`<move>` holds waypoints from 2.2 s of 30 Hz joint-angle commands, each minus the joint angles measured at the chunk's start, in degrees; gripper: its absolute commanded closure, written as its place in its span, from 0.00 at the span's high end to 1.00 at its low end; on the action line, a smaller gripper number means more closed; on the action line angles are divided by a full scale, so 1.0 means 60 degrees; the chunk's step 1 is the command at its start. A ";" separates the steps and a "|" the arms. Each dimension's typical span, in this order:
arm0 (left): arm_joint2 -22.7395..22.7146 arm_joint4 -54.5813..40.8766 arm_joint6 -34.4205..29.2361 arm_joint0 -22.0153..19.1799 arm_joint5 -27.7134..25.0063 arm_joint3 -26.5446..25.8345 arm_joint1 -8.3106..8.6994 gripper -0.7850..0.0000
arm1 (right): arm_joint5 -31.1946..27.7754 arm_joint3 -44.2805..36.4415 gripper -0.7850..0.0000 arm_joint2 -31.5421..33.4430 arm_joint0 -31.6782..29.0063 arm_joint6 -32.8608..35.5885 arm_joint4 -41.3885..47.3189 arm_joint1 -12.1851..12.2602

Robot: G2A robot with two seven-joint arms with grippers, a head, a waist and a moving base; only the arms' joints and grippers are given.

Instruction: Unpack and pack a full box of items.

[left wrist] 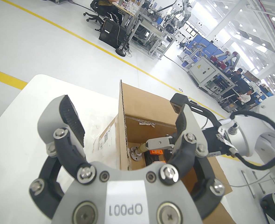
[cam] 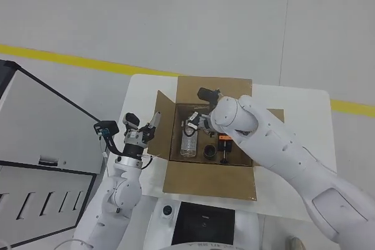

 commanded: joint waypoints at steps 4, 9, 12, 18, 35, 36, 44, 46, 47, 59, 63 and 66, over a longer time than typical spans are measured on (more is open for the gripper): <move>0.0000 0.0000 0.0000 0.0000 0.0000 0.0000 0.0000 1.00 | -0.0063 0.0124 1.00 -0.0016 -0.0018 -0.0117 0.0018 -0.0026; 0.0000 0.0000 0.0000 0.0000 0.0000 0.0000 0.0000 1.00 | -0.0063 0.0124 1.00 -0.0016 -0.0018 -0.0117 0.0018 -0.0026; 0.0000 0.0000 0.0000 0.0000 0.0000 0.0000 0.0000 1.00 | -0.0063 0.0124 0.99 -0.0016 -0.0018 -0.0117 0.0018 -0.0026; 0.0000 0.0000 0.0000 0.0000 0.0000 0.0000 0.0000 1.00 | -0.0188 -0.0162 0.49 -0.0585 -0.0058 -0.0142 -0.0507 -0.0155; 0.0000 0.0000 0.0000 0.0000 0.0000 0.0000 0.0000 1.00 | 0.0138 0.2027 0.77 -0.2299 0.1052 -0.0014 -0.1118 -0.1350; 0.0000 0.0000 0.0000 0.0000 0.0000 0.0000 0.0000 1.00 | 0.0110 0.2178 0.78 -0.2356 0.1077 0.0000 -0.1071 -0.1444; 0.0000 0.0000 0.0000 0.0000 0.0000 0.0000 0.0000 1.00 | -0.0319 0.3519 0.77 -0.2669 0.1098 -0.0256 -0.0763 -0.2141; 0.0000 0.0000 0.0000 0.0000 0.0000 0.0000 0.0000 1.00 | -0.0418 0.3834 0.78 -0.2713 0.1082 -0.0405 -0.0713 -0.2308; 0.0000 0.0000 0.0000 0.0000 0.0000 0.0000 0.0000 1.00 | -0.0408 0.4008 0.78 -0.2736 0.1081 -0.0498 -0.0717 -0.2391; 0.0000 0.0000 0.0000 0.0000 0.0000 0.0000 0.0000 1.00 | -0.0741 0.5966 0.76 -0.2909 0.1156 -0.1129 -0.0678 -0.3347; 0.0000 0.0000 0.0000 0.0000 0.0000 0.0000 0.0000 1.00 | -0.0878 0.6624 0.77 -0.2968 0.1105 -0.1324 -0.0694 -0.3658; 0.0000 0.0000 0.0000 0.0000 0.0000 0.0000 0.0000 1.00 | -0.0997 0.7102 0.77 -0.2985 0.1074 -0.1442 -0.0693 -0.3878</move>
